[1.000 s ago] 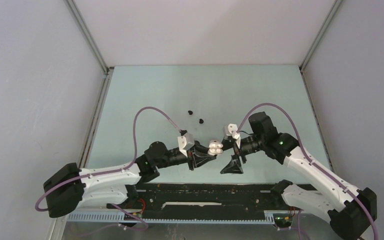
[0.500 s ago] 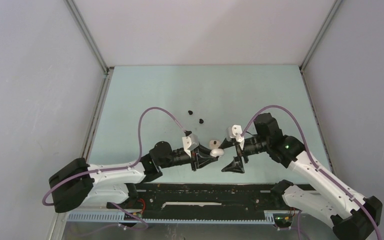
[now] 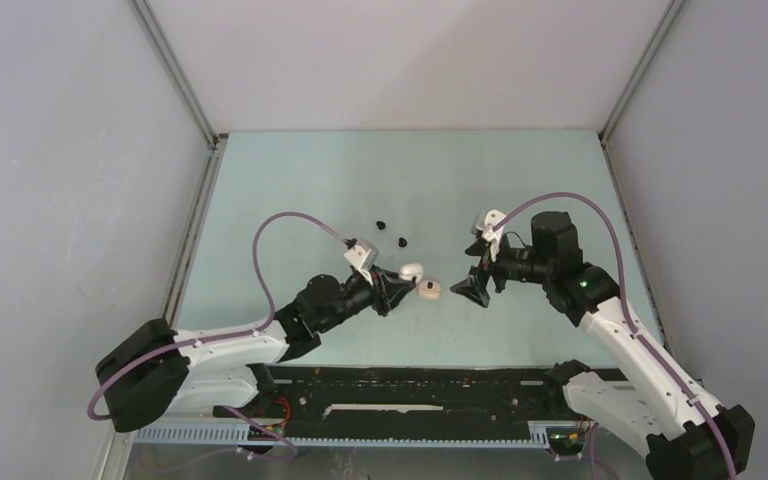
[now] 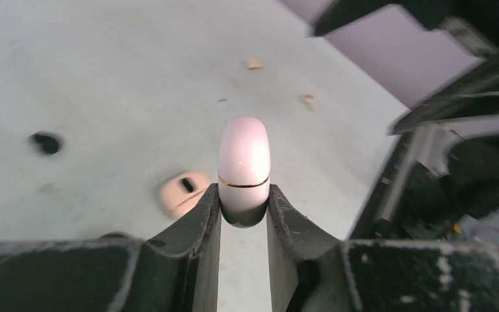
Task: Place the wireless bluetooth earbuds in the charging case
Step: Place the charging case at the center of the board.
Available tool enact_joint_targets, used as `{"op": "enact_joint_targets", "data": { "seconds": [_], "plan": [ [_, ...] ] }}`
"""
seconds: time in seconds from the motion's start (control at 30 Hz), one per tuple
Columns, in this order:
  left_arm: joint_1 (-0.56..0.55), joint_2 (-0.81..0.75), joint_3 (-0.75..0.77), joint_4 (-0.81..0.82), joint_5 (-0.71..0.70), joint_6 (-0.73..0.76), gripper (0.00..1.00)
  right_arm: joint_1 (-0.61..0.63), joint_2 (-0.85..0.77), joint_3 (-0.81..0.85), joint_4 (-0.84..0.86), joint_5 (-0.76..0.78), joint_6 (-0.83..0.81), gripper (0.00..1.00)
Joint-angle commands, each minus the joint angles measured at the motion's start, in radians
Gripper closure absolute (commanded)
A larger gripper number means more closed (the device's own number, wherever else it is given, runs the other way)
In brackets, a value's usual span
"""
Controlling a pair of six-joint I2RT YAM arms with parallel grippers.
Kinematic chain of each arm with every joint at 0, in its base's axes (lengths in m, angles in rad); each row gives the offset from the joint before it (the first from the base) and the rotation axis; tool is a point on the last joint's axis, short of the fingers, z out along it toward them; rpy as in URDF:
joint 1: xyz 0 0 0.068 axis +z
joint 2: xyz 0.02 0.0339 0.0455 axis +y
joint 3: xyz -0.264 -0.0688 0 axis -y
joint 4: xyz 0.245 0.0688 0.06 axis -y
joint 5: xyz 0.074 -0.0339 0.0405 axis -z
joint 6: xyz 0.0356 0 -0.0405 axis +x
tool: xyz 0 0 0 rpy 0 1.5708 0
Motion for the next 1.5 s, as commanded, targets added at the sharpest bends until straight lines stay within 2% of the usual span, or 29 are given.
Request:
{"op": "enact_joint_targets", "data": {
  "seconds": [0.0, 0.17, 0.27, 0.5, 0.73, 0.9, 1.1, 1.17, 1.27, 1.47],
  "plan": [
    [0.073, -0.033, 0.012, -0.158, -0.218, -0.138, 0.99, -0.038, -0.02, -0.009, 0.091, 0.117, 0.067, 0.1],
    [0.15, 0.018, 0.061, -0.314, -0.203, -0.246, 0.91, -0.04, -0.01, -0.01, 0.09, 0.142, 0.066, 0.1],
    [0.208, 0.055, 0.054, -0.317, -0.174, -0.293, 0.91, -0.041, -0.004, -0.01, 0.087, 0.147, 0.06, 0.1],
    [0.339, 0.199, 0.089, -0.312, -0.01, -0.404, 0.91, -0.041, -0.007, -0.01, 0.08, 0.152, 0.056, 0.1],
    [0.38, 0.309, 0.194, -0.418, 0.083, -0.418, 0.77, -0.039, -0.004, -0.01, 0.073, 0.155, 0.046, 0.1],
    [0.384, 0.325, 0.217, -0.496, 0.037, -0.415, 0.69, -0.037, -0.001, -0.01, 0.069, 0.159, 0.04, 0.1],
    [0.403, 0.362, 0.235, -0.555, 0.031, -0.409, 0.68, -0.038, 0.002, -0.01, 0.065, 0.161, 0.04, 0.1],
    [0.404, 0.362, 0.234, -0.557, 0.032, -0.392, 0.64, -0.039, 0.004, -0.01, 0.064, 0.161, 0.041, 0.1],
    [0.404, 0.338, 0.224, -0.579, -0.011, -0.377, 0.57, -0.042, 0.008, -0.011, 0.058, 0.158, 0.04, 0.1],
    [0.404, 0.229, 0.207, -0.681, -0.119, -0.321, 0.5, -0.061, 0.017, -0.023, 0.067, 0.155, 0.048, 0.1]
  ]
}}
